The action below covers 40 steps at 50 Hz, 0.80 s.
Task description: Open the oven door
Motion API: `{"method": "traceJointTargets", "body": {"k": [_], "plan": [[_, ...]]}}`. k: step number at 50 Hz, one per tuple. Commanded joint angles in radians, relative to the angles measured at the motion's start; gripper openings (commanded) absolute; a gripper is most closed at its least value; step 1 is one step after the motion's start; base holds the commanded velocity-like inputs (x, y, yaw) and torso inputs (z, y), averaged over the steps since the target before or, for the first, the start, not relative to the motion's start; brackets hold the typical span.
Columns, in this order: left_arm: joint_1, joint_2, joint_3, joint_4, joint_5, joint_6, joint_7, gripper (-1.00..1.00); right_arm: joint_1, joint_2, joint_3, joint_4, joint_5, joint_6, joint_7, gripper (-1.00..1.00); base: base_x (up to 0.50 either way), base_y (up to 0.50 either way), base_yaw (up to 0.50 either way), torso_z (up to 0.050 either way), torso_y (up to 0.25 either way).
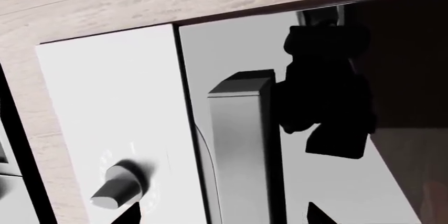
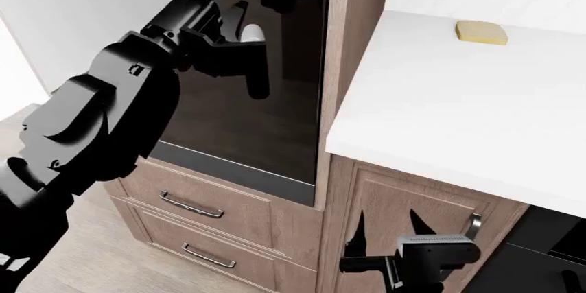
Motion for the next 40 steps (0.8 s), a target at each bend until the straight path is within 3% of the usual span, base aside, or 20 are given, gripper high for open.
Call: {"method": "traceJointTargets", "body": {"k": [1, 40], "plan": [[-0.021, 0.025, 0.008, -0.063, -0.001, 0.023, -0.012, 1.00, 0.001, 0.004, -0.003, 0.000, 0.005, -0.004, 0.005, 1.00, 0.00, 0.00, 0.00, 0.000, 0.000], [-0.069, 0.103, 0.019, -0.257, -0.023, 0.097, -0.064, 1.00, 0.004, 0.018, -0.017, 0.001, 0.017, -0.009, 0.021, 1.00, 0.00, 0.00, 0.00, 0.000, 0.000]]}}
